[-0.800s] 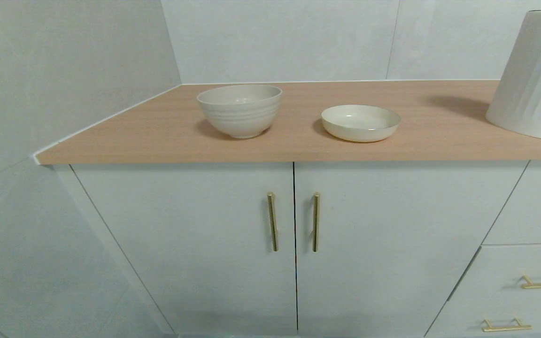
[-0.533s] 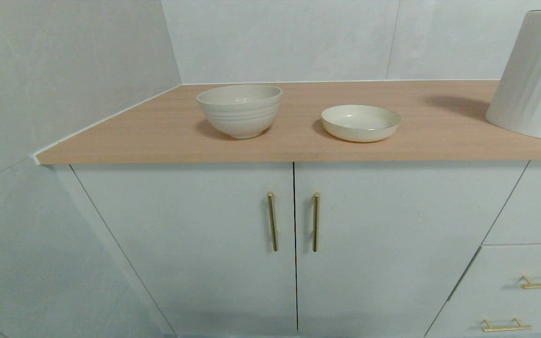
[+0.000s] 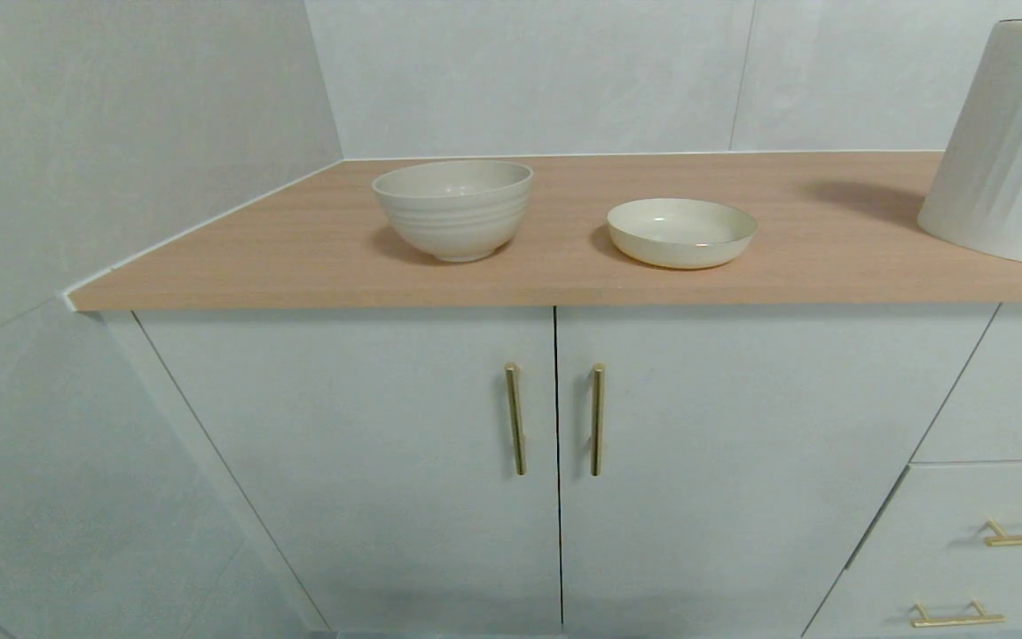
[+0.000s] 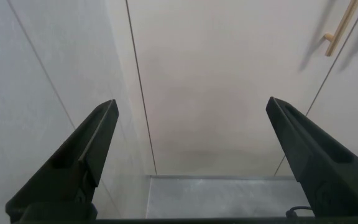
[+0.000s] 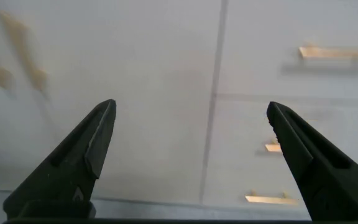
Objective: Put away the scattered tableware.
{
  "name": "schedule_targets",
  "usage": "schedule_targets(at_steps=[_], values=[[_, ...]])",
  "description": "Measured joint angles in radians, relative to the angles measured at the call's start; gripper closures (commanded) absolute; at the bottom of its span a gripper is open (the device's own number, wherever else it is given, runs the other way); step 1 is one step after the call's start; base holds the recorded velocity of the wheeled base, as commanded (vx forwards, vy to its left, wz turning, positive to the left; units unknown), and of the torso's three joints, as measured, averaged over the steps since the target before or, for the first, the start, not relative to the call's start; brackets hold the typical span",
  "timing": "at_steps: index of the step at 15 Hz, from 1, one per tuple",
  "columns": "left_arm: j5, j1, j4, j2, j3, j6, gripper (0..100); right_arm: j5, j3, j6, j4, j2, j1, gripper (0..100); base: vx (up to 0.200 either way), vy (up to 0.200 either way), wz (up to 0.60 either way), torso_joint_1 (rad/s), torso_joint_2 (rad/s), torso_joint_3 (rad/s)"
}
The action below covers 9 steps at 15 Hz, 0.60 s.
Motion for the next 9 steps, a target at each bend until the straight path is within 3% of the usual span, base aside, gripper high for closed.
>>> schedule_targets(at_steps=[4, 9], values=[[0.000, 0.000, 0.000, 0.000, 0.000, 0.000, 0, 0.142, -0.187, 0.019, 0.000, 0.381, 0.063, 0, 0.000, 0.000, 0.00, 0.000, 0.00, 0.000], [0.000, 0.000, 0.000, 0.000, 0.000, 0.000, 0, 0.206, -0.520, 0.084, -0.070, 1.034, 0.287, 0, 0.000, 0.000, 0.00, 0.000, 0.00, 0.000]])
